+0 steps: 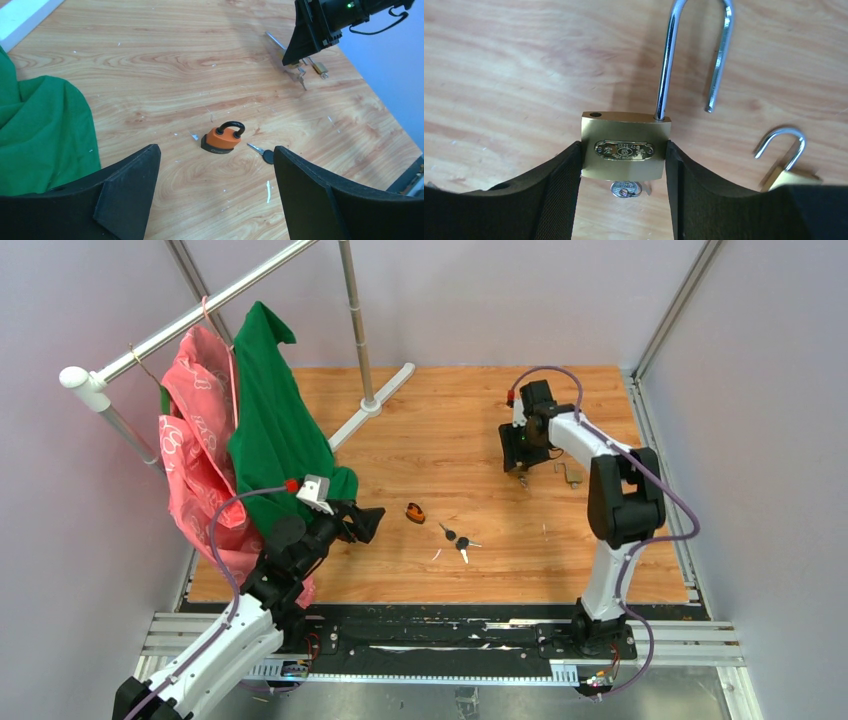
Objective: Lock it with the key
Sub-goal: Pick up the lock from the center of the board, then place the lock at the center of the board.
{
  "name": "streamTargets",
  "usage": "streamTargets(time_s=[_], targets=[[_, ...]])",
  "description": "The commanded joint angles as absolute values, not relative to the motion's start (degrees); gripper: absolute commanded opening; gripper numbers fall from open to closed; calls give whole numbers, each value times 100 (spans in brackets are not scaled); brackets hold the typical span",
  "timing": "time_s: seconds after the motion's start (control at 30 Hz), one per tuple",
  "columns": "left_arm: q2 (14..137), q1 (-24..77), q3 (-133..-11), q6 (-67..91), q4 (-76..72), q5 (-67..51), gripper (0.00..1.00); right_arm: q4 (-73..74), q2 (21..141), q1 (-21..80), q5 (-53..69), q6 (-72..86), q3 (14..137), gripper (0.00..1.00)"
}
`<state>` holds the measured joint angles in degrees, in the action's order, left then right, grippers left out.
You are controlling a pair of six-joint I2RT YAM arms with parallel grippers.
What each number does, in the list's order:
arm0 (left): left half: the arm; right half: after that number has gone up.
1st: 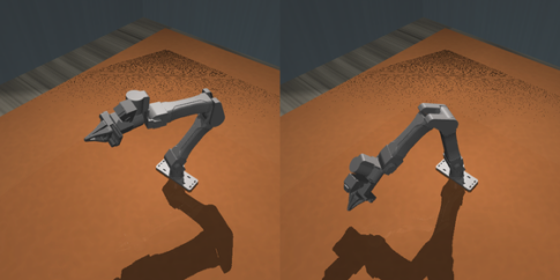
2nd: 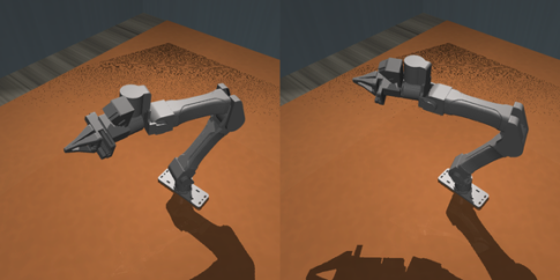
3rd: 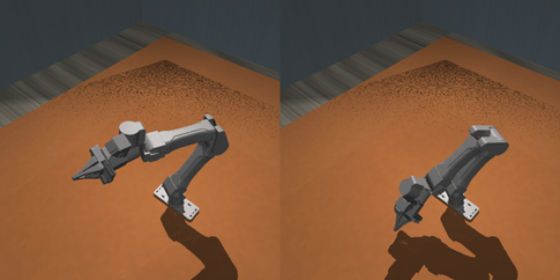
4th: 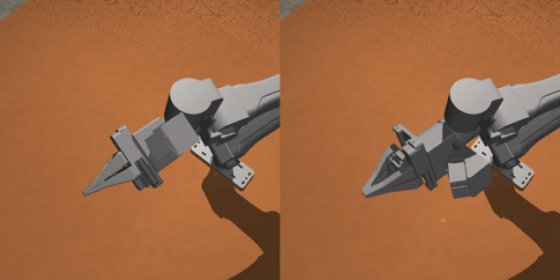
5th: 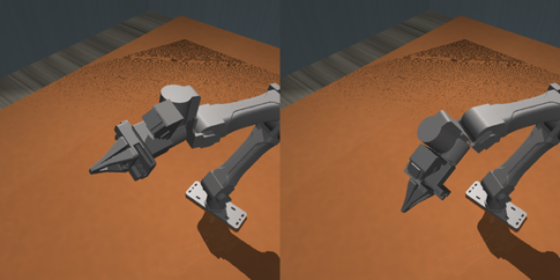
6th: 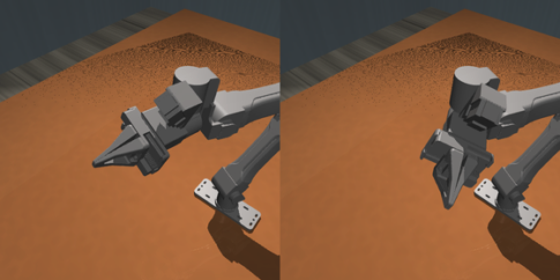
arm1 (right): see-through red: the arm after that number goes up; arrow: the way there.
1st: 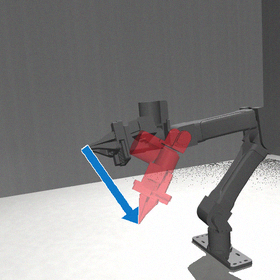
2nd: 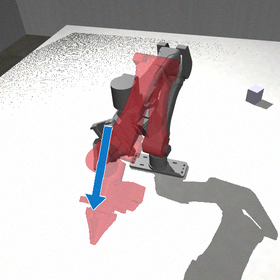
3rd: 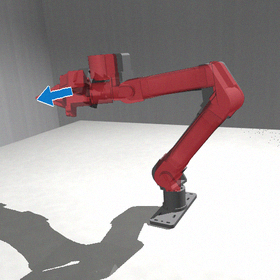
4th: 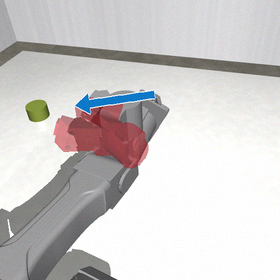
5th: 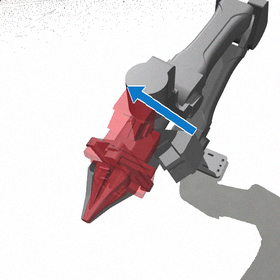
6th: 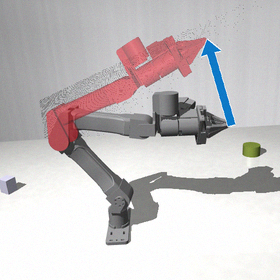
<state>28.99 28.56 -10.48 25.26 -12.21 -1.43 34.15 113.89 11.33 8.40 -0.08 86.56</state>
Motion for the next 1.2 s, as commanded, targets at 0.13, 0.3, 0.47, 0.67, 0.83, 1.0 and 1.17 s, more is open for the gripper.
streamTargets(time_s=[0.13,0.3,0.47,0.67,0.83,1.0,1.17], targets=[[2933,2795,-1092,3053,-1354,-659,84,1299,9526,2005,295,377,6606,0],[3132,2795,-1281,3555,-1336,-1039,82,994,9009,2356,176,701,5913,0],[3635,2991,-1613,4034,-1337,-1161,76,190,8247,2778,4,665,5052,0],[4233,3402,-2076,3897,-1441,-1256,75,-1005,7718,3104,-245,906,4275,0],[5340,3972,-2565,3782,-1644,-1046,78,-1730,7489,3549,-470,827,3748,0],[6674,4156,-3443,4016,-1628,-979,80,-893,7692,3547,-1167,1065,3912,0],[7128,4359,-3888,3839,-1414,-732,80,-295,8113,3527,-965,1289,4008,0]])
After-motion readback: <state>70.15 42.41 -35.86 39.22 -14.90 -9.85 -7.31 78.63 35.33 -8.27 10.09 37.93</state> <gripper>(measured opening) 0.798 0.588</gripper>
